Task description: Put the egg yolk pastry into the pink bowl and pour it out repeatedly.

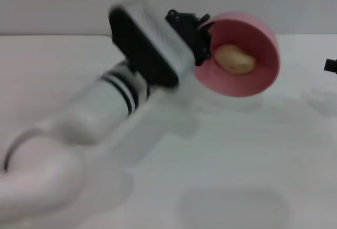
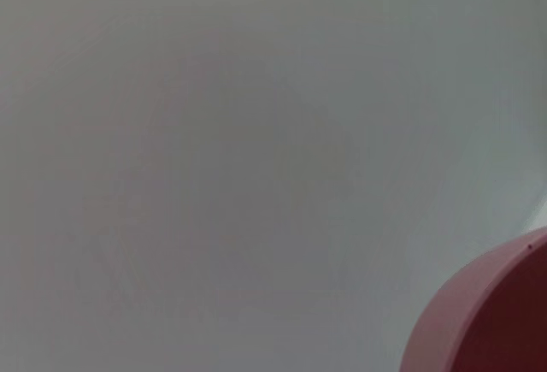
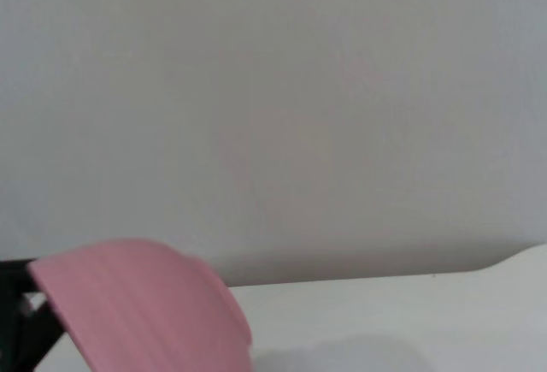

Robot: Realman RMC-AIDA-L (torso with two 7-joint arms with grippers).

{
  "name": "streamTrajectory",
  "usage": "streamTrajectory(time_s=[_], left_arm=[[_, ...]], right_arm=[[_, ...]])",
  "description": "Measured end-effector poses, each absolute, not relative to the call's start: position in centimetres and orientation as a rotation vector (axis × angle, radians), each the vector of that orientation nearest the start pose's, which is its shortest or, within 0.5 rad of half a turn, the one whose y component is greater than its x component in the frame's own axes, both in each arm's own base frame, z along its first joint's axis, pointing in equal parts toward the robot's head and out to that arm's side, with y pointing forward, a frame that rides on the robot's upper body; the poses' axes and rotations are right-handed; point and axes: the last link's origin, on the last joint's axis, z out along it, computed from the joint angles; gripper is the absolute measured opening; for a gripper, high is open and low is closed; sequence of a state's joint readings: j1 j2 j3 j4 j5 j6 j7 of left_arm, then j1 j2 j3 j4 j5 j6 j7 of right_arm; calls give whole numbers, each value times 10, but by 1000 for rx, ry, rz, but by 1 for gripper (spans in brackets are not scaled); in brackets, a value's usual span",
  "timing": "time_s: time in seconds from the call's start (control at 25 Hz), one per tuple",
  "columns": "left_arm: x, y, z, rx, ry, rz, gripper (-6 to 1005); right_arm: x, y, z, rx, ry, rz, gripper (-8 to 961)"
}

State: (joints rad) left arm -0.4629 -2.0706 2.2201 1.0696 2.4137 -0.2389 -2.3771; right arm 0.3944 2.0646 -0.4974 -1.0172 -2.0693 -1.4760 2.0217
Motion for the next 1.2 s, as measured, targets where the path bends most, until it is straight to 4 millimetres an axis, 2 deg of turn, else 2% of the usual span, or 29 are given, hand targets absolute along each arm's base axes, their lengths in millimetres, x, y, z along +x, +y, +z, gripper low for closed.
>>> streamTrajectory(time_s=[0.08, 0.28, 0.44, 0.6, 0.76, 0.84, 0.88, 0.92, 0.96, 1.2], left_arm=[[-126, 347, -114, -2056, 358, -393, -2], [-132, 329, -123, -1891, 780, -272, -1], [-145, 319, -133, -1832, 996, -116, -1], [-149, 318, -135, -1826, 1032, -83, -1], [-151, 321, -133, -1838, 986, -84, -1], [-150, 325, -127, -1850, 877, -124, -1], [-150, 325, -127, -1850, 877, -124, -2], [-144, 338, -114, -1861, 656, -212, -2], [-141, 347, -105, -1867, 526, -256, -2], [-137, 400, -66, -1977, -8, -346, -1]], right_arm=[[314, 329, 101, -2138, 1269, 685, 414], [315, 329, 98, -2139, 1285, 693, 426], [314, 330, 97, -2141, 1286, 701, 436], [311, 333, 96, -2146, 1280, 713, 446], [310, 334, 95, -2149, 1278, 713, 456], [310, 334, 94, -2150, 1277, 715, 462], [309, 334, 94, -2152, 1275, 715, 464], [309, 334, 94, -2156, 1273, 716, 467], [308, 335, 93, -2163, 1269, 715, 469], [298, 340, 82, -2230, 1257, 703, 484]])
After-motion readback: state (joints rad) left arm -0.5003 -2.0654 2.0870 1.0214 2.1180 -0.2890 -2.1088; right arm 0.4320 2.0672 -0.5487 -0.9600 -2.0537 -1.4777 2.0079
